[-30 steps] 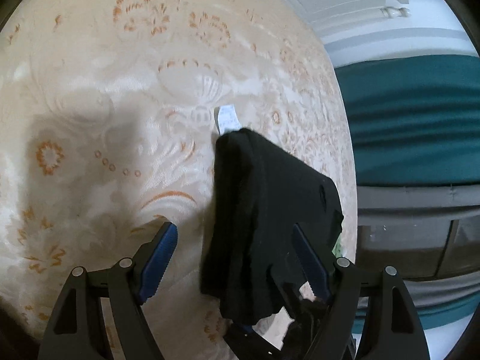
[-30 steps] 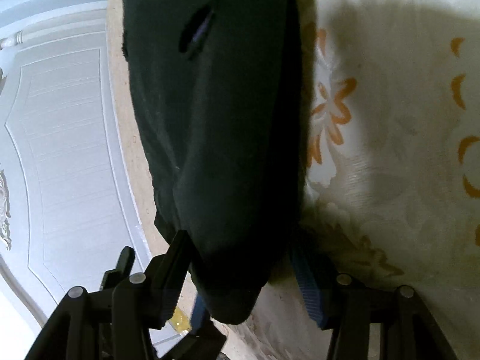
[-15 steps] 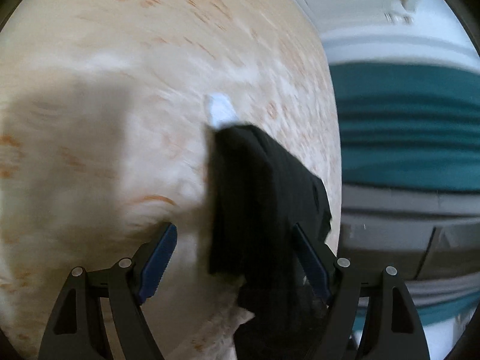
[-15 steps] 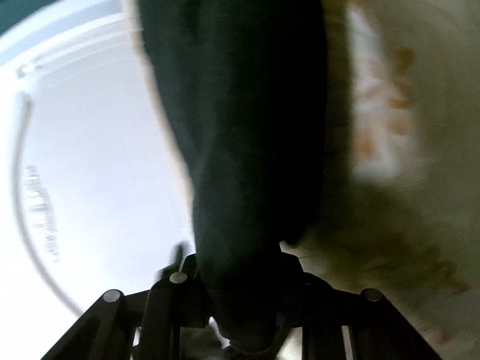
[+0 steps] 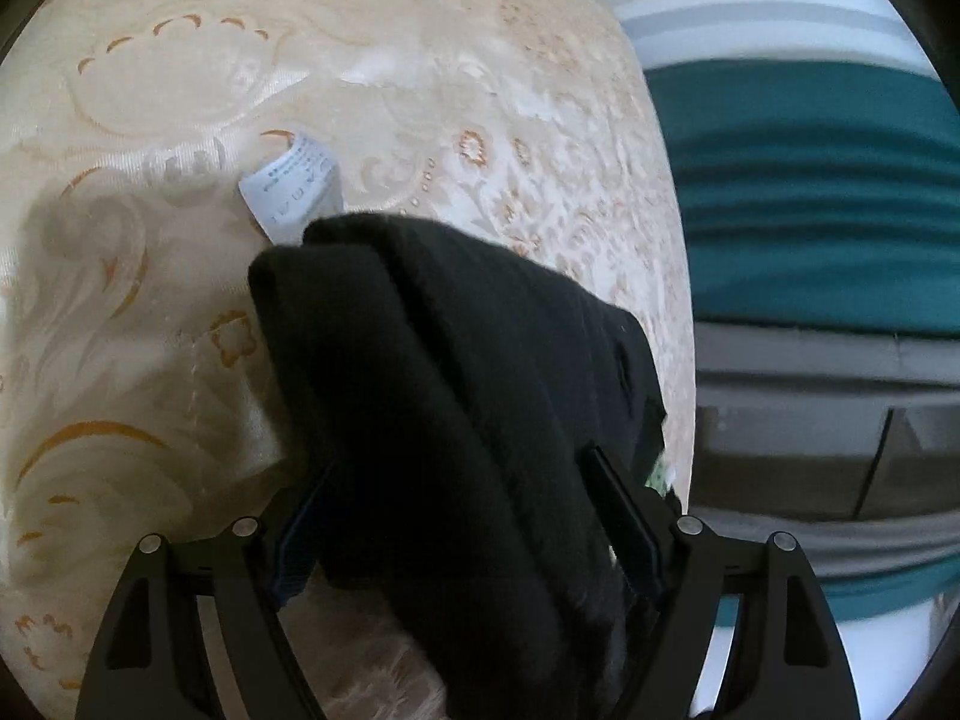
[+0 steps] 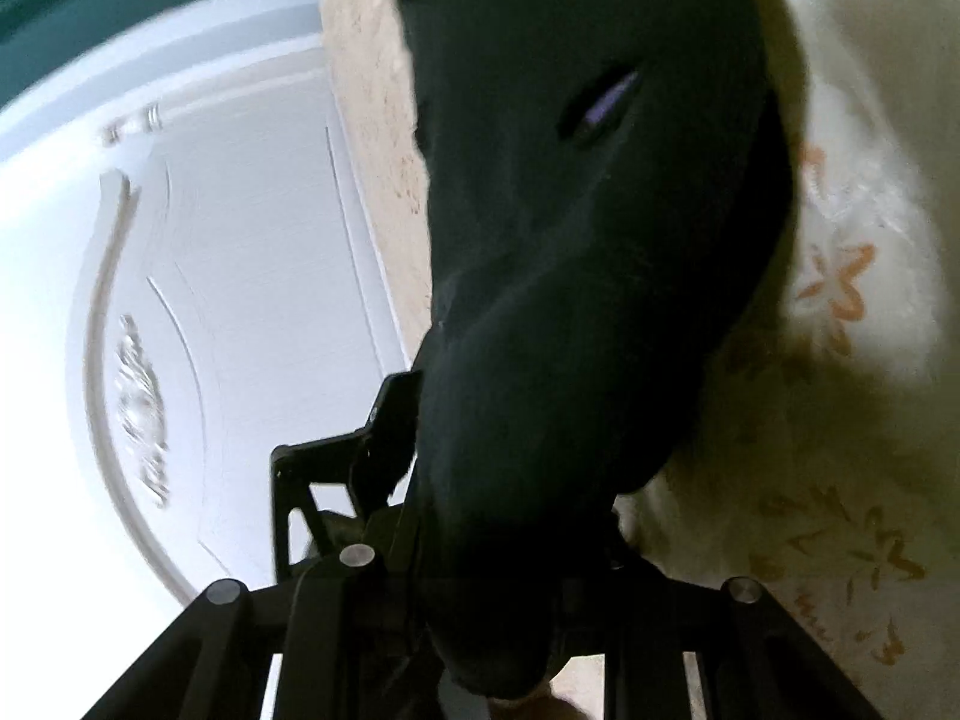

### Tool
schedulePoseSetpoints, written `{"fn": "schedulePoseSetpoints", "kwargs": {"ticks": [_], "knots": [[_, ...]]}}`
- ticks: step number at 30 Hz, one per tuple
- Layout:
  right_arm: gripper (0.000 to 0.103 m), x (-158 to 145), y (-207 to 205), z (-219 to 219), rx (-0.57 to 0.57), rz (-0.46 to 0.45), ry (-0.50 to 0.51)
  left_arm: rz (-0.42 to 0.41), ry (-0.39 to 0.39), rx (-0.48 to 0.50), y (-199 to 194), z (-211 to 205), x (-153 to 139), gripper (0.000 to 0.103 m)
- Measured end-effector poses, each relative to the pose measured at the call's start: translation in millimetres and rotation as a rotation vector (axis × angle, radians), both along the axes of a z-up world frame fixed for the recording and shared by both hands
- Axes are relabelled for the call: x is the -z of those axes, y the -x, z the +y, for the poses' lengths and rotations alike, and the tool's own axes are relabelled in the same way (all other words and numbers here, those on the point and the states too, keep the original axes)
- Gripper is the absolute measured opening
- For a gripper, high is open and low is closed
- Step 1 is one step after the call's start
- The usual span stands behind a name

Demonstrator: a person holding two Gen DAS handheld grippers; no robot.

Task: Fold clothes
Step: 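Grasp the sweatshirt end with the left gripper while the right gripper holds, then carry the sweatshirt with both grippers over the white towel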

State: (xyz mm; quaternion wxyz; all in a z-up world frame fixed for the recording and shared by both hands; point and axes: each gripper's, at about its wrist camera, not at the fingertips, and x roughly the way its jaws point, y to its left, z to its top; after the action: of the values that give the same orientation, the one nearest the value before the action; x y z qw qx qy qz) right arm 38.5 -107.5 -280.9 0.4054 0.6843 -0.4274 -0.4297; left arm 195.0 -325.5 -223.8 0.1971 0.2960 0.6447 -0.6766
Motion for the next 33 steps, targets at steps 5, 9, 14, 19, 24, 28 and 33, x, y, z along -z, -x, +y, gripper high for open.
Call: {"fn": "schedulePoseSetpoints", "kwargs": {"ticks": [5,9,14,19,24,28,33], "knots": [[0.039,0.9,-2.4,-5.3,-0.04,0.003,-0.042,-0.046,-0.017,-0.006,5.0,-8.4,-6.5,0.037],[0.072,-5.3,7.9,27.2,0.064,0.035,-0.129,-0.004,-0.092,-0.021,1.0,-13.5,-9.9,0.032],[0.08,15.3,21.4,62.2,0.228,-0.102,-0.102,0.085,-0.141,-0.021,7.8,-18.0,-25.1,0.027],[0.081,22.5,27.0,41.1,0.226,-0.105,-0.082,0.113,-0.129,-0.003,25.0,-20.4,-44.9,0.026],[0.085,14.9,29.4,27.6,0.246,-0.047,-0.044,0.134,-0.095,0.057,53.3,-23.1,-69.4,0.026],[0.087,28.4,56.8,92.0,0.263,-0.141,0.003,0.145,-0.06,0.106,65.4,-17.3,-85.8,0.026],[0.088,32.4,69.0,110.1,0.335,-0.155,0.054,0.135,-0.069,0.104,63.6,-13.4,-83.3,0.026]]}}
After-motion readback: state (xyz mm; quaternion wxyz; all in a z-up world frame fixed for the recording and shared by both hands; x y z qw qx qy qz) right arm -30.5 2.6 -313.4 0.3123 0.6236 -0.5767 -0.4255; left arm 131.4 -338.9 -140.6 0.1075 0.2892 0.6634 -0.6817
